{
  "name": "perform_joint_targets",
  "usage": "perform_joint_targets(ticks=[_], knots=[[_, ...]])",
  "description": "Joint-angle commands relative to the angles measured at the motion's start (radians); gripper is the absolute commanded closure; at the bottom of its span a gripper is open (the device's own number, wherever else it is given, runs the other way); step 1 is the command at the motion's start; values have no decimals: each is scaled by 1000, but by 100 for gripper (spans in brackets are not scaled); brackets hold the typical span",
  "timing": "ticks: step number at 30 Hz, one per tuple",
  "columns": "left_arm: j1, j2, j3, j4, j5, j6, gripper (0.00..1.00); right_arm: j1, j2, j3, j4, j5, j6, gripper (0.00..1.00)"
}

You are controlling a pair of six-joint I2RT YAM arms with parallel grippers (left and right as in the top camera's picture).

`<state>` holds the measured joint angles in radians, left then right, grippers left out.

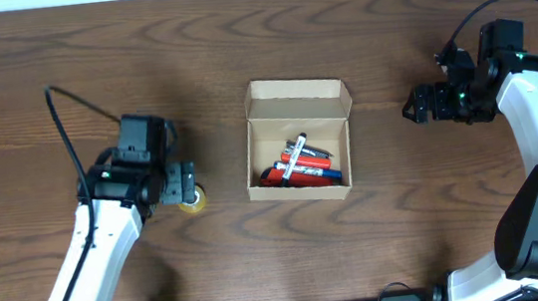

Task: Pack container
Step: 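Move left gripper to the yellow tape roll and grasp it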

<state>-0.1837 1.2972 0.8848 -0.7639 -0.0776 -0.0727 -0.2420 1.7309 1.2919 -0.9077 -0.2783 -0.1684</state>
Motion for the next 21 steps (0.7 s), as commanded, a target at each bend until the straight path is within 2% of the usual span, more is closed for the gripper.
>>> perform_joint_targets(ticks=[1, 5, 21], knots=[[40, 27, -42, 29, 26, -39, 5, 8, 1, 0, -2, -11, -12, 1], [66, 82, -45, 37, 48, -6, 5, 8, 1, 0, -2, -11, -12, 1], [66, 259, -45, 96, 90, -10, 5, 8, 1, 0, -5, -10, -13, 1]])
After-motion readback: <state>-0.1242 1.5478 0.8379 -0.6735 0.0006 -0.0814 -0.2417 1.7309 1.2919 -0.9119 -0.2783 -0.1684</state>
